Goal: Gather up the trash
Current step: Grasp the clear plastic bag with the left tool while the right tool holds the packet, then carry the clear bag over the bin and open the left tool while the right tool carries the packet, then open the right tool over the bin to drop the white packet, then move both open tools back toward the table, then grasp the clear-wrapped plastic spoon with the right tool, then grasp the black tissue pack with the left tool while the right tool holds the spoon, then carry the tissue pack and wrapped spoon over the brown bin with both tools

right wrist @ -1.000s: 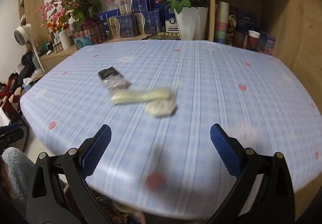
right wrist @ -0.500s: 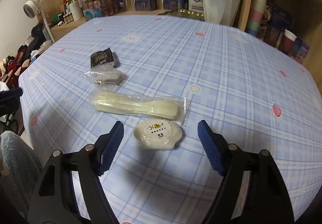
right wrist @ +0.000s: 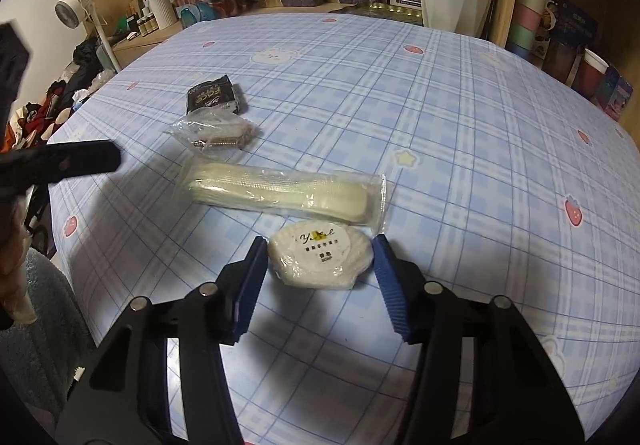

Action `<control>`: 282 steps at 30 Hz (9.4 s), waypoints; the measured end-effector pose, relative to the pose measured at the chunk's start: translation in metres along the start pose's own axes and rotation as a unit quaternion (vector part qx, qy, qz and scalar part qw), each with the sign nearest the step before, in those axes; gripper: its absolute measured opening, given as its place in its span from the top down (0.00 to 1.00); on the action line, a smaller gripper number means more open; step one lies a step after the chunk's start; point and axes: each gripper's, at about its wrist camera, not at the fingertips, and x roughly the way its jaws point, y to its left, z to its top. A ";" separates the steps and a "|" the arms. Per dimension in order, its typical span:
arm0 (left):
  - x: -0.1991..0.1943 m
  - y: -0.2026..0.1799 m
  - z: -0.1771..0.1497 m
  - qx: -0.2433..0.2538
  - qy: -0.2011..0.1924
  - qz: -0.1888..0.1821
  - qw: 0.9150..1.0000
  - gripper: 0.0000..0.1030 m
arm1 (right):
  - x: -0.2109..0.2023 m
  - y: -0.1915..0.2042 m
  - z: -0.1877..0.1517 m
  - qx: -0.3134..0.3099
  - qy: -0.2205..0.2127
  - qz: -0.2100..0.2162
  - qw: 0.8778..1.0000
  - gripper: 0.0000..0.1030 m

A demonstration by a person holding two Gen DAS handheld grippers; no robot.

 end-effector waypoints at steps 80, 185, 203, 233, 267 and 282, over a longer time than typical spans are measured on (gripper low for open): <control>-0.044 -0.034 -0.243 0.226 0.186 -0.046 0.955 0.74 | -0.143 0.113 -0.103 0.056 -0.090 0.017 0.994 0.47; -0.079 0.054 -0.049 0.031 -0.092 0.109 0.989 0.07 | -0.006 0.048 0.020 0.153 -0.005 -0.024 0.988 0.08; -0.046 0.054 -0.025 0.020 -0.067 0.110 0.991 0.07 | 0.032 0.041 0.039 0.115 0.020 -0.074 0.990 0.76; 0.079 -0.007 0.057 -0.019 0.017 0.149 0.989 0.22 | -0.049 0.009 -0.030 0.153 -0.072 -0.016 0.985 0.85; -0.102 0.010 -0.084 0.107 -0.006 0.005 0.994 0.91 | -0.097 0.074 -0.069 0.116 -0.084 0.005 0.990 0.85; -0.093 -0.031 -0.202 0.202 0.095 -0.056 0.973 0.90 | -0.124 0.096 -0.097 0.110 -0.103 0.000 0.989 0.85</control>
